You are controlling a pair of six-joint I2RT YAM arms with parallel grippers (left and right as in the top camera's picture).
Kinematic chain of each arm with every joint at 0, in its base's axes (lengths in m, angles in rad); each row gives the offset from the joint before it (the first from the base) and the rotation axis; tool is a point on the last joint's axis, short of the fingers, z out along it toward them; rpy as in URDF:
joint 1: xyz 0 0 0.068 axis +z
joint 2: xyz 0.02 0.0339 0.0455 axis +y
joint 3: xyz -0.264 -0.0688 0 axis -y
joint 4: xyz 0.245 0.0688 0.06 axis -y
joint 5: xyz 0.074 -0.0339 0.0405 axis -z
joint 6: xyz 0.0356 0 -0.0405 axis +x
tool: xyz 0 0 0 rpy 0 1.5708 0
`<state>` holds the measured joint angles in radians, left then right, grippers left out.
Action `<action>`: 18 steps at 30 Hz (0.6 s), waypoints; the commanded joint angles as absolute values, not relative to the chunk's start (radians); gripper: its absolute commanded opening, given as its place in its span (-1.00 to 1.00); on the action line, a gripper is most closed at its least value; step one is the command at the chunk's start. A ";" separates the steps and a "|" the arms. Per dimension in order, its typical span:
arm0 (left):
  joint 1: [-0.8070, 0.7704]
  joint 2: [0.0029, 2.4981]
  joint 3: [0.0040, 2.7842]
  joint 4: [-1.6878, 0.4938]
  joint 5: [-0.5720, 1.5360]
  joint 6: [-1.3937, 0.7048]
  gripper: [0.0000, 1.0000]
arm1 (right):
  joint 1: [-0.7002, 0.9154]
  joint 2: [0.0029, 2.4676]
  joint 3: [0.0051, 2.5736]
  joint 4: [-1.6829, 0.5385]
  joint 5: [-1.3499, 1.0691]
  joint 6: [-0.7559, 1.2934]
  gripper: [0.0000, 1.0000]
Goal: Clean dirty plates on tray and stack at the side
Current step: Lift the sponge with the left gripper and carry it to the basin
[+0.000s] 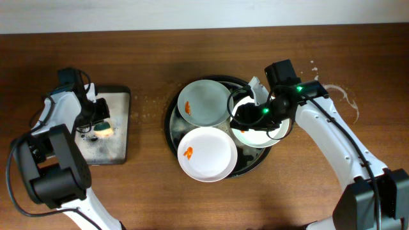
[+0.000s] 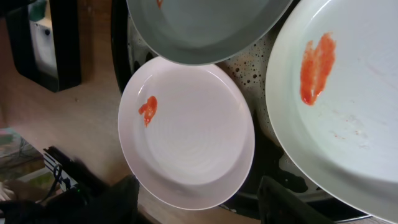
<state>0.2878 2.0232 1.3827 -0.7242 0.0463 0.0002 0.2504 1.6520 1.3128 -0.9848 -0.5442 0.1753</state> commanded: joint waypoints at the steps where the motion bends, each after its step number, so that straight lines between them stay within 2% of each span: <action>1: 0.290 2.061 1.375 -0.707 0.102 0.062 -0.99 | 0.256 1.629 1.330 -0.984 -0.554 0.163 0.25; 4: 0.290 2.027 1.414 -0.776 0.231 0.062 -1.00 | 0.256 1.629 1.330 -0.984 -0.554 0.163 0.25; 9: 0.290 1.855 1.494 -0.877 0.242 0.061 -0.99 | 0.256 1.629 1.330 -0.984 -0.554 0.163 0.25; 14: 0.290 1.805 1.494 -0.895 0.072 -0.007 -0.99 | 0.256 1.629 1.330 -0.956 -0.538 0.163 0.25; 16: 0.286 1.793 1.500 -0.904 0.146 -0.007 -0.99 | 0.256 1.629 1.330 -0.913 -0.538 0.163 0.25; 18: 0.253 1.760 1.510 -0.915 0.215 -0.007 -0.99 | 0.255 1.629 1.330 -0.849 -0.514 0.167 0.14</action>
